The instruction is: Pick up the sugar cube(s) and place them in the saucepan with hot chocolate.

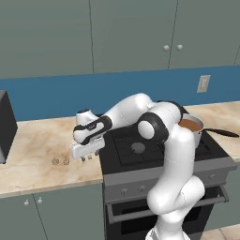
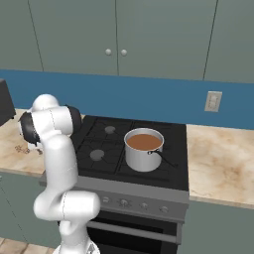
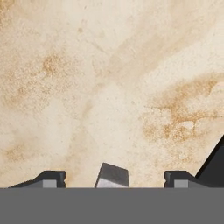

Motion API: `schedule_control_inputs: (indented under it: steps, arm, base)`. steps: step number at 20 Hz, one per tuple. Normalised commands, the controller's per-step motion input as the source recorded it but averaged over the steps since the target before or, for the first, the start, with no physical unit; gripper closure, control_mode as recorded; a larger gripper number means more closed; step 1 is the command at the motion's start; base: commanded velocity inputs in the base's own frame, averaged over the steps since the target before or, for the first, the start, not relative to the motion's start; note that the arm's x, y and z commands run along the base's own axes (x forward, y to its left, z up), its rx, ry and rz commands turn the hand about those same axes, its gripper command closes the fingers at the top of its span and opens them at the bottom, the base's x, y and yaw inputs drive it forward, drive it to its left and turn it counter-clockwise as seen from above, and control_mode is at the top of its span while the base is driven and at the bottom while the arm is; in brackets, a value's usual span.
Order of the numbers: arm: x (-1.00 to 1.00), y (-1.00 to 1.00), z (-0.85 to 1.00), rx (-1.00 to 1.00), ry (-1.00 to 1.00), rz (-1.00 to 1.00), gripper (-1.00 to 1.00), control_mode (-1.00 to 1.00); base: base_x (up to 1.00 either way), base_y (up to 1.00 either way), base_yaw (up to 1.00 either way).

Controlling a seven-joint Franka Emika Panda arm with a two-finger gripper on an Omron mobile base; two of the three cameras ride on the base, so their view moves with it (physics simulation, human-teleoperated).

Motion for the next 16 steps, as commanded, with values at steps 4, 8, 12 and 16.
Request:
schedule_control_inputs:
  steps: [4, 8, 12, 16]
  arm:
    - [0.0, 0.0, -0.02, 0.0, 0.0, 0.0, 1.0, -1.0]
    - [-0.01, 0.0, -0.01, 0.0, 0.0, 0.0, 1.0, -1.0]
    - [-0.2, -0.02, 0.0, 0.0, 0.0, -0.02, 1.0, -1.0]
    - [-0.48, -0.02, 0.42, 0.0, -0.09, -0.08, 1.0, -1.0]
  base:
    - [0.0, 0.0, 0.0]
    - [0.0, 0.0, 0.0]
    - [0.0, 0.0, 0.0]
    - [0.0, 0.0, 0.0]
